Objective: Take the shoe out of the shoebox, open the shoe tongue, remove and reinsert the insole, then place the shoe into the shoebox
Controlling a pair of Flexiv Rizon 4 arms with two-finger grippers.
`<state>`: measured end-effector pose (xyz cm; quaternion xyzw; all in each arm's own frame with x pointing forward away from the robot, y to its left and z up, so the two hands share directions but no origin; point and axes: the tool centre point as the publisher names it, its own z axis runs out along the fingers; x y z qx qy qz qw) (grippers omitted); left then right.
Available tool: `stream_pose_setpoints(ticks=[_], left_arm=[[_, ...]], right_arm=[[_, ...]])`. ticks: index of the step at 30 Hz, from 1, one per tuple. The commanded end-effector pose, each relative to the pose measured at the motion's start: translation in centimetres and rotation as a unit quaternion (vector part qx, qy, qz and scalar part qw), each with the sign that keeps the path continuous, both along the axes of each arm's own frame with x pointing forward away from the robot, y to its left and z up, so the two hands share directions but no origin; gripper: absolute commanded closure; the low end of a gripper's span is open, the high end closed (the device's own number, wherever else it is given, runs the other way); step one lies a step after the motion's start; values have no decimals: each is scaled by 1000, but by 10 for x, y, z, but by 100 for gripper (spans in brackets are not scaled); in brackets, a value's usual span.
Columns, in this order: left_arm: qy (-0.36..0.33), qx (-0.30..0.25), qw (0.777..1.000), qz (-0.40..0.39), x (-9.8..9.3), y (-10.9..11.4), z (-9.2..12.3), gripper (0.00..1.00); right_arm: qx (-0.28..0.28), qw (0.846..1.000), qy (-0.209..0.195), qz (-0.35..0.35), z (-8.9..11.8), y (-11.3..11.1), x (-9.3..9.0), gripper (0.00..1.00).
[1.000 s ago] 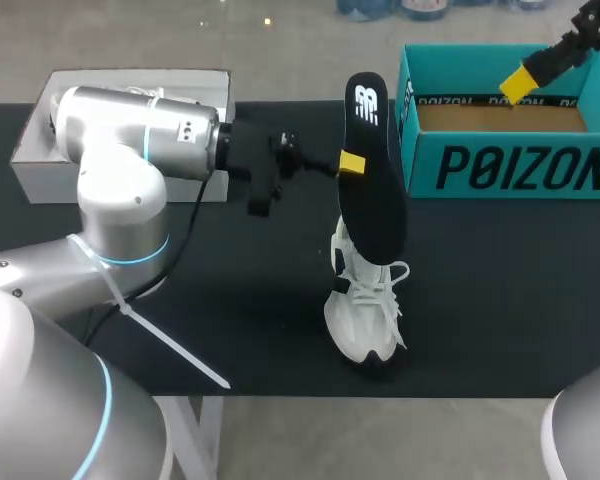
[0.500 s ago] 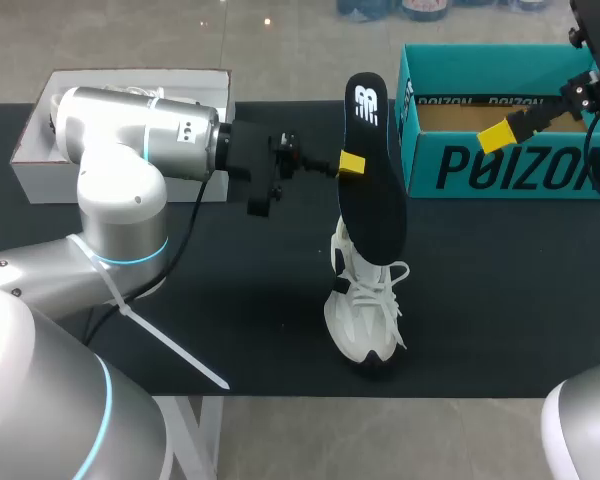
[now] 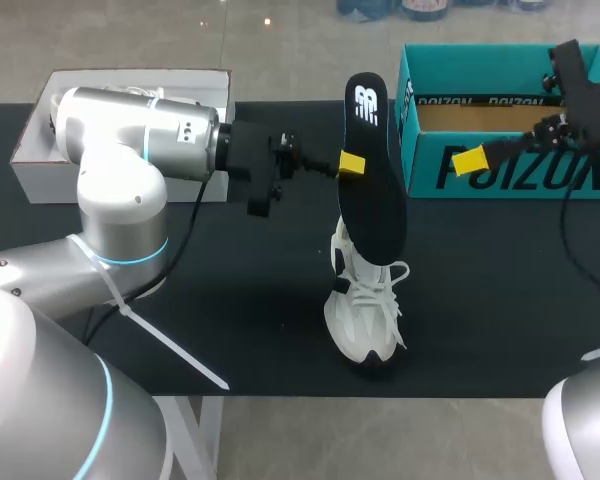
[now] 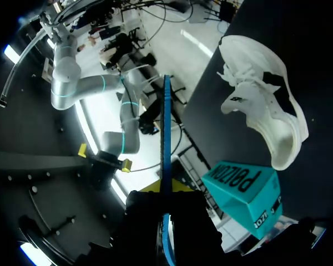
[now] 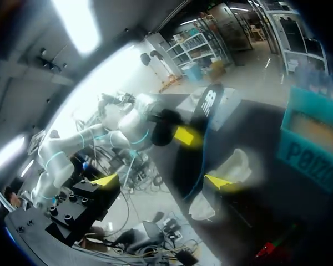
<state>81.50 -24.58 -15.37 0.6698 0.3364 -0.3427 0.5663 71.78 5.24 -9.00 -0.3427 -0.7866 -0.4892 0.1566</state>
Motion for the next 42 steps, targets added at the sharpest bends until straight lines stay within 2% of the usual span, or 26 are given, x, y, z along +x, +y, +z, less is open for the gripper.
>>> stream_pose_setpoints(ticks=[1, 10, 22, 31, 42], left_arm=[[-1, 0, 1000, 1, 0, -1, -1, 100], [-1, 0, 1000, 1, 0, -1, -1, 100], [-1, 0, 1000, 1, 0, -1, -1, 100], [-1, 0, 1000, 1, 0, -1, -1, 100], [-1, 0, 1000, 1, 0, -1, -1, 100]], right_arm=[[32, 999, 1, 9, -14, 6, 8, 0], [38, 999, -7, 17, -29, 21, 32, 0], [40, 998, -12, 37, -46, 43, 50, 0], [37, 999, -9, 39, -58, 45, 58, 0], [40, 998, -3, 55, -64, 66, 58, 0]])
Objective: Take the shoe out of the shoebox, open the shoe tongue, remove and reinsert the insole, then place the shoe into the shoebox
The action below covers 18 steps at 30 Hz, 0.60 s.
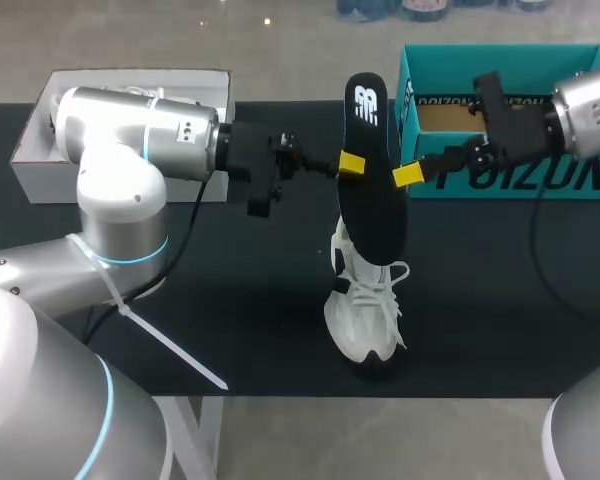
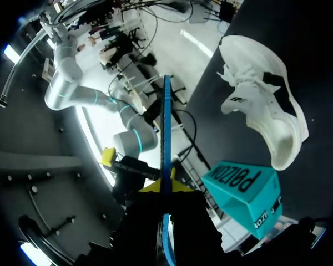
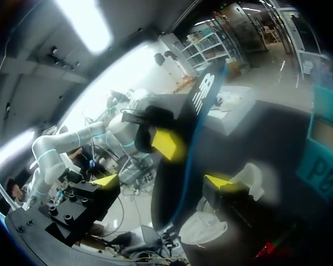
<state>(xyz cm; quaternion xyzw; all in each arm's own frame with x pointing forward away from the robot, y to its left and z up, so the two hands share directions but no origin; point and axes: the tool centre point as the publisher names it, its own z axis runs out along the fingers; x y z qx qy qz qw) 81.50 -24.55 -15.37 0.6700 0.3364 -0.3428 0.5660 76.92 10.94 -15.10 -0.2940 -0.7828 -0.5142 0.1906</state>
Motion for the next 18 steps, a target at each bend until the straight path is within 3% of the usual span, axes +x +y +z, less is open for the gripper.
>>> stream_pose_setpoints(ticks=[1, 11, 13, 15, 18], left_arm=[[-1, 0, 1000, 1, 0, -2, -1, 100], [-1, 0, 1000, 1, 0, -2, -1, 100], [-1, 0, 1000, 1, 0, -2, -1, 100], [-1, 0, 1000, 1, 0, -2, -1, 100], [-1, 0, 1000, 1, 0, -2, -1, 100]], right_arm=[[0, 1000, 3, 7, -3, 10, 6, 0], [4, 1000, 10, 14, -7, 20, 4, 1], [4, 1000, 11, 15, -8, 21, 3, 5], [4, 1000, 13, 15, -9, 22, 2, 19], [1, 1000, 13, 16, -10, 22, 3, 26]])
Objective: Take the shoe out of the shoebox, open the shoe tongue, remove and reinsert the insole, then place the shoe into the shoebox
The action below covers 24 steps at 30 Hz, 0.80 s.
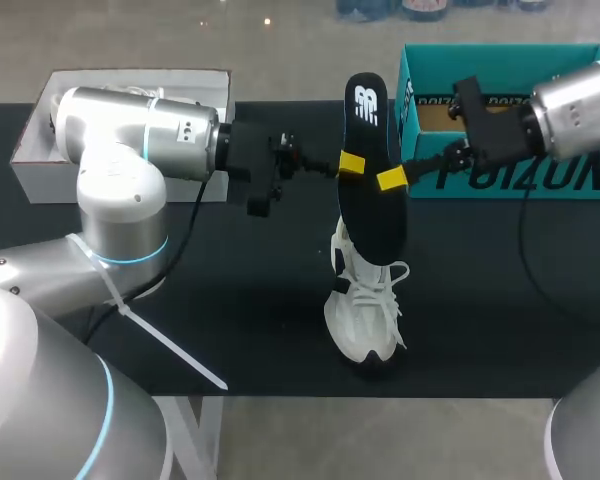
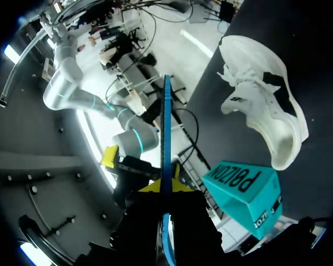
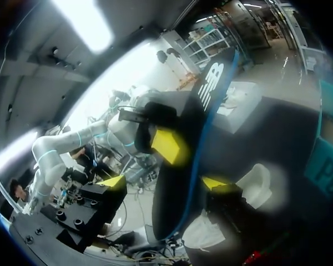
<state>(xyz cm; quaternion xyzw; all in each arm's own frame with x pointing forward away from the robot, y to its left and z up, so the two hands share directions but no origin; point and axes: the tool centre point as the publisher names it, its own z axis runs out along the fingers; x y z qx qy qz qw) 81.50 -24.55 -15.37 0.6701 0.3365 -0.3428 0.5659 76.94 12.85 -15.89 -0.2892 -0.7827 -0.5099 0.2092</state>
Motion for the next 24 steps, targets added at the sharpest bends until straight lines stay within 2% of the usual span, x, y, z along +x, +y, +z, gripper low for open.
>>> stream_pose_setpoints(ticks=[1, 2, 6, 8, 13, 14, 15, 24], left_arm=[[-1, 0, 1000, 1, 0, -2, -1, 100], [-1, 0, 1000, 1, 0, -2, -1, 100], [-1, 0, 1000, 1, 0, -2, -1, 100], [-1, 0, 1000, 1, 0, -2, -1, 100], [-1, 0, 1000, 1, 0, -2, -1, 100], [-1, 0, 1000, 1, 0, -2, -1, 100], [-1, 0, 1000, 1, 0, -2, -1, 100], [-1, 0, 1000, 1, 0, -2, -1, 100]], right_arm=[[-2, 1000, 0, 2, -2, 3, 3, 34], [-3, 1000, 0, 2, -2, 3, 3, 46], [-2, 1000, 2, 1, -3, 4, 4, 53], [-2, 1000, 3, 1, -3, 5, 5, 60], [-1, 1000, 5, -1, -4, 5, 6, 90], [-1, 1000, 5, -1, -4, 5, 6, 92], [-1, 1000, 5, -2, -4, 5, 6, 100], [-10, 1000, 6, -4, -4, 5, 7, 100]])
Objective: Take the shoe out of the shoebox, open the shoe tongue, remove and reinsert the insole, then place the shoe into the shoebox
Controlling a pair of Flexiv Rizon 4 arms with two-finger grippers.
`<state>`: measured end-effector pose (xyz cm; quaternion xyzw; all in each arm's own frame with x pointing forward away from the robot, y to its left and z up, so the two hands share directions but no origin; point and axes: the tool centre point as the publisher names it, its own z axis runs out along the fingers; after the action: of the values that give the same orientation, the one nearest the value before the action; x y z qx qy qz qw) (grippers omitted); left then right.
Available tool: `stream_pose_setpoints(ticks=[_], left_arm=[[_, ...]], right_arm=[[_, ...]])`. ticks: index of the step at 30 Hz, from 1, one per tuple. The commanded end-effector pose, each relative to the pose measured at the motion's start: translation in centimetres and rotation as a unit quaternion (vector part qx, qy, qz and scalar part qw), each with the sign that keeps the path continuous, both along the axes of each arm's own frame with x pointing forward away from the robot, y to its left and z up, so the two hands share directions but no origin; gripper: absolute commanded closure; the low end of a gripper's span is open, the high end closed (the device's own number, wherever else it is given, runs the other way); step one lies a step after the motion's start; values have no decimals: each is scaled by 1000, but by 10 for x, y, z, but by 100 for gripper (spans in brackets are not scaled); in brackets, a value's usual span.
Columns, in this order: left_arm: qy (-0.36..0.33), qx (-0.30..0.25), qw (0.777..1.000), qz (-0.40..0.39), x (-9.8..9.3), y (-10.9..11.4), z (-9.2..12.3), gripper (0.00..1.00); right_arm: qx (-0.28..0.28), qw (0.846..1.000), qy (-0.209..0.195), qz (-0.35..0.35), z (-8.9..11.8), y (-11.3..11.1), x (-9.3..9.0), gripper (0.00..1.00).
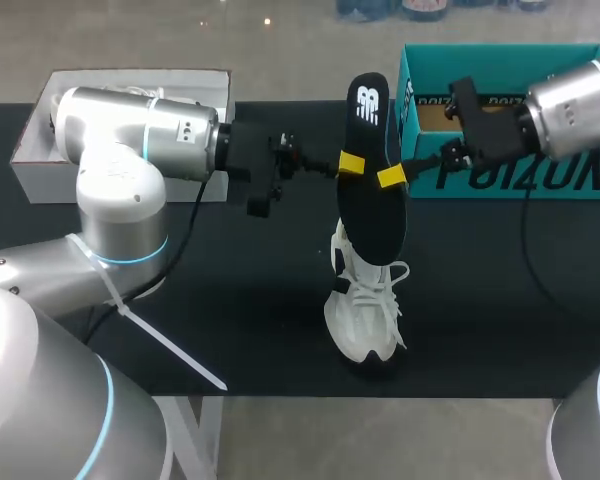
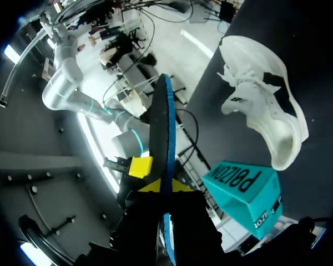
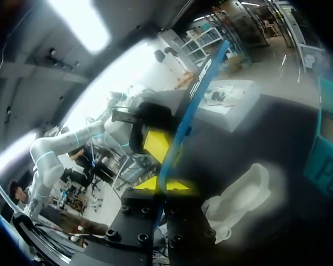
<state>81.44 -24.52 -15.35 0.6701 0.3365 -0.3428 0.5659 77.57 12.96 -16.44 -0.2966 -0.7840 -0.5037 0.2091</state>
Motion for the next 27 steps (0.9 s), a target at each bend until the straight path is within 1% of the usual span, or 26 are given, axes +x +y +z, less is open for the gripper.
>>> stream_pose_setpoints(ticks=[1, 9, 10, 11, 12, 15, 19, 20, 22, 27], left_arm=[[-1, 0, 1000, 1, 0, -2, -1, 100], [-1, 0, 1000, 1, 0, -2, -1, 100], [-1, 0, 1000, 1, 0, -2, -1, 73], [-1, 0, 1000, 1, 0, -2, -1, 41], [-1, 0, 1000, 1, 0, -2, -1, 0], [-1, 0, 1000, 1, 0, -2, -1, 0], [40, 29, 999, -6, -5, 2, 7, 0], [52, 40, 998, -8, -8, 5, 9, 0], [80, 39, 996, 5, -13, 13, 15, 0], [134, 60, 989, 21, -30, 35, 26, 0]], right_arm=[[-3, 1000, 1, 0, 1, 4, 1, 100], [-5, 1000, -1, 3, 3, 6, 2, 100], [-6, 1000, -2, 3, 4, 6, 2, 100], [-7, 1000, -2, 3, 5, 6, 1, 100], [-8, 1000, -3, 3, 5, 6, 1, 100], [-11, 1000, -6, 4, 7, 5, 0, 100], [-16, 1000, -8, 0, 8, 1, 0, 100], [-17, 1000, -8, -1, 8, 0, -1, 100], [-18, 1000, -8, -5, 8, -2, -1, 100], [-22, 1000, -7, -10, 7, -6, 0, 100]])
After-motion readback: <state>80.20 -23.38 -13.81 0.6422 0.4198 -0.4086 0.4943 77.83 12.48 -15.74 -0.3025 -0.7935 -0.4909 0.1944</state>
